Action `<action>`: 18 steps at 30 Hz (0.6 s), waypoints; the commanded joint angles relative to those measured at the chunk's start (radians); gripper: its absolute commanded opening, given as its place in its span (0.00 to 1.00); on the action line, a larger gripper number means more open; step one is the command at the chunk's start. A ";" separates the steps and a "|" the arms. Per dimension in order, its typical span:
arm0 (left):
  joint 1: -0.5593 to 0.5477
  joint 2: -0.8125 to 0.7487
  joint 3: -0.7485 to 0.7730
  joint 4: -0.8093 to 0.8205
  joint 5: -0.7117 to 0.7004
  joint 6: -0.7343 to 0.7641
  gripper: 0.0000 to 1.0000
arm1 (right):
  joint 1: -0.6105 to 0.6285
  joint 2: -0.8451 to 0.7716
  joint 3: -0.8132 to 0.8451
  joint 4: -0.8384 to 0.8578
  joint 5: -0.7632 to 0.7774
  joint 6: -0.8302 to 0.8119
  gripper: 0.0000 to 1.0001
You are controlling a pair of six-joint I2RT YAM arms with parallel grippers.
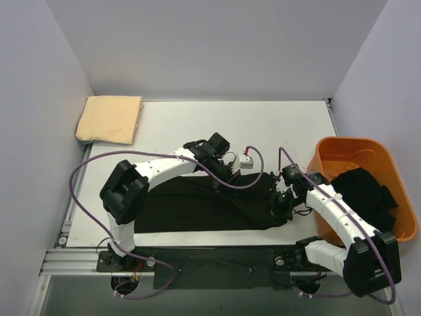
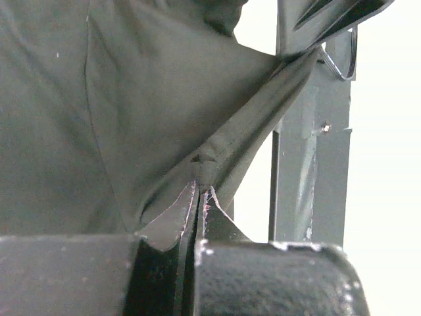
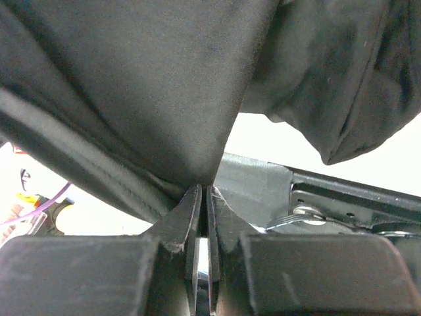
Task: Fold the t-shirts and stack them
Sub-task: Fold the other side of the tshirt into a rectangle
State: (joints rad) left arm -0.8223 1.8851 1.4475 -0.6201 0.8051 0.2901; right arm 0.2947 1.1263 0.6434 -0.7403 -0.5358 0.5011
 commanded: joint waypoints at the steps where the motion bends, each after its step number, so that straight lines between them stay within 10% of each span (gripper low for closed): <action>1: 0.034 -0.027 -0.033 0.033 0.040 -0.022 0.00 | 0.003 -0.059 0.016 -0.146 -0.026 0.011 0.00; 18: 0.094 0.055 -0.162 0.445 -0.231 -0.348 0.00 | -0.135 0.397 0.289 0.320 0.160 -0.196 0.00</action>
State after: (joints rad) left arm -0.7246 1.9163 1.3025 -0.3164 0.6651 0.0296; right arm 0.1684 1.4559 0.8799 -0.4969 -0.4267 0.3607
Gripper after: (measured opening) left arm 0.030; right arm 0.009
